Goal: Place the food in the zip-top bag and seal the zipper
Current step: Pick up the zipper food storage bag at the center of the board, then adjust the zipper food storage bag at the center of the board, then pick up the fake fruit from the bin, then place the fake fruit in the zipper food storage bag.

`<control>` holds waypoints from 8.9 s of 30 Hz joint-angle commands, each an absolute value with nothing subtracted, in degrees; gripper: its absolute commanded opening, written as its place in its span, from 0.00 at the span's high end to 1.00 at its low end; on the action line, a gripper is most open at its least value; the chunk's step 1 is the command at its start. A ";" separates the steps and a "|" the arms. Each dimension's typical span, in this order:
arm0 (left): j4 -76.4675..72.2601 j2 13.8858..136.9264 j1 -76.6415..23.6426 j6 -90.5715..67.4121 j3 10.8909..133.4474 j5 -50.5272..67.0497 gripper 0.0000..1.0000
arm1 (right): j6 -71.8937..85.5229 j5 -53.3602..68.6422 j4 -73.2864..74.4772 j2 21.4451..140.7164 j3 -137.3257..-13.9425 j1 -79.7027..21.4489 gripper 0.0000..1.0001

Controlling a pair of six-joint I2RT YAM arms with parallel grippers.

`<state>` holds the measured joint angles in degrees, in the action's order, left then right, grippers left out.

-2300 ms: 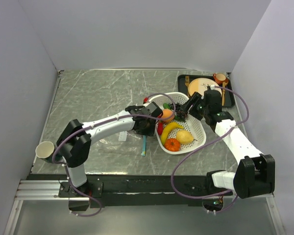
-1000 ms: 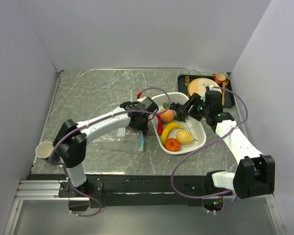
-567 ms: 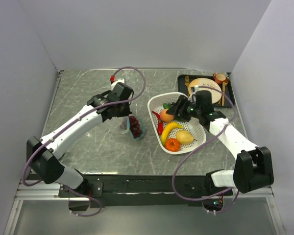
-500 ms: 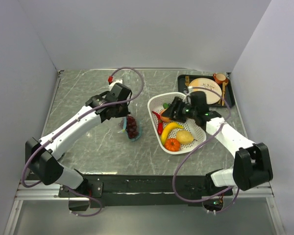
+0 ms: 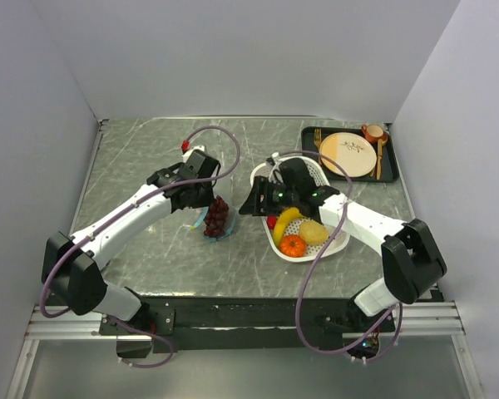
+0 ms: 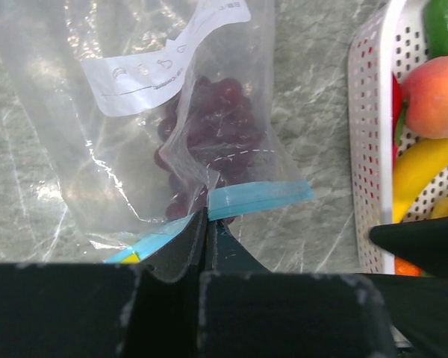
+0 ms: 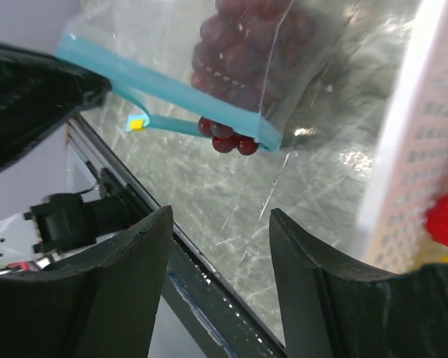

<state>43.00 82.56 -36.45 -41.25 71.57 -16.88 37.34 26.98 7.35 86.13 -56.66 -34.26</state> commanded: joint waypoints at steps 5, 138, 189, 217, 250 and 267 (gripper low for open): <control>39.11 80.16 -35.86 -40.25 70.23 -15.21 0.99 | 37.36 15.75 6.85 92.63 -60.03 -40.59 0.41; 34.28 75.50 -29.44 -35.33 70.22 5.01 0.99 | 24.61 -8.96 27.42 100.72 -73.04 -13.54 0.31; 34.37 78.05 -30.59 -34.28 72.24 5.71 0.99 | 24.69 5.00 23.73 80.43 -70.84 -13.18 0.88; 36.04 72.95 -30.85 -34.10 73.39 6.33 0.99 | 34.80 30.67 10.56 87.09 -76.38 -31.37 0.85; 36.74 67.85 -30.67 -34.81 72.24 0.53 0.99 | 29.35 12.58 17.40 93.53 -79.11 -36.83 0.21; 40.08 66.71 -30.59 -34.37 74.27 -4.57 0.99 | 31.90 12.31 17.14 90.87 -71.11 -32.87 0.52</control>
